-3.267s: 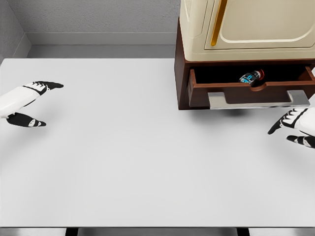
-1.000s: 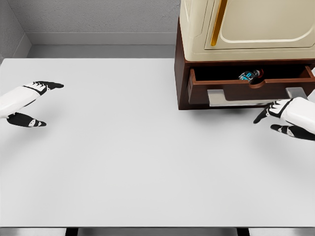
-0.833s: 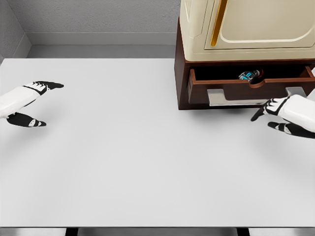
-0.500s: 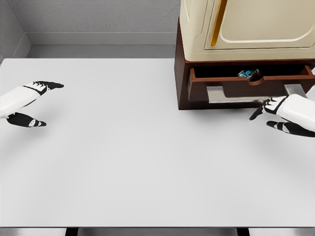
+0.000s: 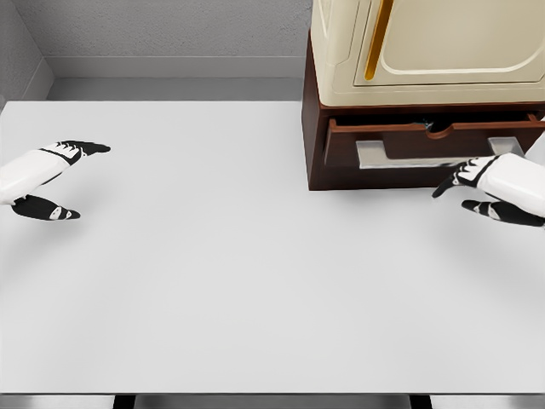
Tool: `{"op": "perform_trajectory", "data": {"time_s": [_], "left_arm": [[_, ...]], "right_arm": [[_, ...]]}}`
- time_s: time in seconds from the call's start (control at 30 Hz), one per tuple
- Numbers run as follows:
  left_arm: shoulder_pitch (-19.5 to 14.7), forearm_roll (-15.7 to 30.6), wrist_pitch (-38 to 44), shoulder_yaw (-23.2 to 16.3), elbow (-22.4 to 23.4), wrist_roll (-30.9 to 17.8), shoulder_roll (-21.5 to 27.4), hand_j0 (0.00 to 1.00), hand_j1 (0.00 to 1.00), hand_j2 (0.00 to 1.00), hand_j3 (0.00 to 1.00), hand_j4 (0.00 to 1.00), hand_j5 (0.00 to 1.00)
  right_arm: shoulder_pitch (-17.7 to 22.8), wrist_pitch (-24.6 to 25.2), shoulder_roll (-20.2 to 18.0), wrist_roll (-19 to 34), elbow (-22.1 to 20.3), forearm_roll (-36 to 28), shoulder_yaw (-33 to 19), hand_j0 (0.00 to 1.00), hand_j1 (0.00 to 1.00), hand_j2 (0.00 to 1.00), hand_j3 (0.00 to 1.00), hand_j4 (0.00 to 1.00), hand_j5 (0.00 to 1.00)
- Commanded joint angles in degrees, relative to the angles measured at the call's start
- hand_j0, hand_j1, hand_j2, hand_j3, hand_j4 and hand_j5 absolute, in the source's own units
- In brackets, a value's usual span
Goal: Put the switch into the drawer with left arm, and close the drawer with right arm
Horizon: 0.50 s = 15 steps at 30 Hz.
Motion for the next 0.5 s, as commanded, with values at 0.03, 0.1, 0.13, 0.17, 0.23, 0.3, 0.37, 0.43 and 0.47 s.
{"op": "perform_trajectory", "data": {"time_s": [0.03, 0.1, 0.13, 0.17, 0.23, 0.3, 0.37, 0.43, 0.47], "left_arm": [[0.00, 0.43, 0.15, 0.01, -0.02, 0.03, 0.05, 1.00, 1.00, 1.00, 1.00, 1.00, 1.00], [0.00, 0.43, 0.15, 0.01, -0.02, 0.03, 0.05, 1.00, 1.00, 1.00, 1.00, 1.00, 1.00], [0.00, 0.43, 0.15, 0.01, -0.02, 0.03, 0.05, 1.00, 1.00, 1.00, 1.00, 1.00, 1.00], [0.00, 0.43, 0.15, 0.01, -0.02, 0.03, 0.05, 1.00, 1.00, 1.00, 1.00, 1.00, 1.00], [0.00, 0.43, 0.15, 0.01, -0.02, 0.03, 0.05, 1.00, 1.00, 1.00, 1.00, 1.00, 1.00], [0.00, 0.43, 0.15, 0.01, -0.02, 0.03, 0.05, 1.00, 1.00, 1.00, 1.00, 1.00, 1.00], [0.00, 0.43, 0.15, 0.01, -0.02, 0.03, 0.05, 1.00, 1.00, 1.00, 1.00, 1.00, 1.00], [0.00, 0.43, 0.15, 0.01, -0.02, 0.03, 0.05, 1.00, 1.00, 1.00, 1.00, 1.00, 1.00], [0.00, 0.43, 0.15, 0.01, -0.02, 0.03, 0.05, 1.00, 1.00, 1.00, 1.00, 1.00, 1.00]], "right_arm": [[-0.09, 0.12, 0.76, -0.15, 0.40, -0.19, 1.12, 0.61, 0.61, 0.61, 0.61, 0.61, 0.61], [-0.44, 0.12, 0.85, -0.15, 0.57, -0.02, 1.20, 0.61, 0.61, 0.61, 0.61, 0.61, 0.61], [-0.53, 0.12, 0.94, -0.15, 0.57, 0.07, 1.20, 0.61, 0.61, 0.61, 0.61, 0.61, 0.61], [-0.79, 0.12, 1.46, -0.15, 0.84, 0.07, 1.20, 0.61, 0.61, 0.61, 0.61, 0.61, 0.61], [-1.23, 0.12, 1.55, -0.15, 1.36, 0.16, 1.29, 0.61, 0.61, 0.61, 0.61, 0.61, 0.61], [-1.32, 0.12, 1.55, -0.15, 1.80, 0.16, 1.29, 0.62, 0.62, 0.62, 0.62, 0.62, 0.62], [-2.11, 0.12, 1.73, -0.15, 2.42, 0.16, 1.73, 0.62, 0.62, 0.62, 0.62, 0.62, 0.62], [-4.65, 0.12, 2.43, -0.15, 3.82, 0.16, 4.01, 0.62, 0.62, 0.62, 0.62, 0.62, 0.62], [-5.10, 0.12, 2.69, -0.15, 4.00, 0.16, 4.37, 0.62, 0.62, 0.62, 0.62, 0.62, 0.62]]}}
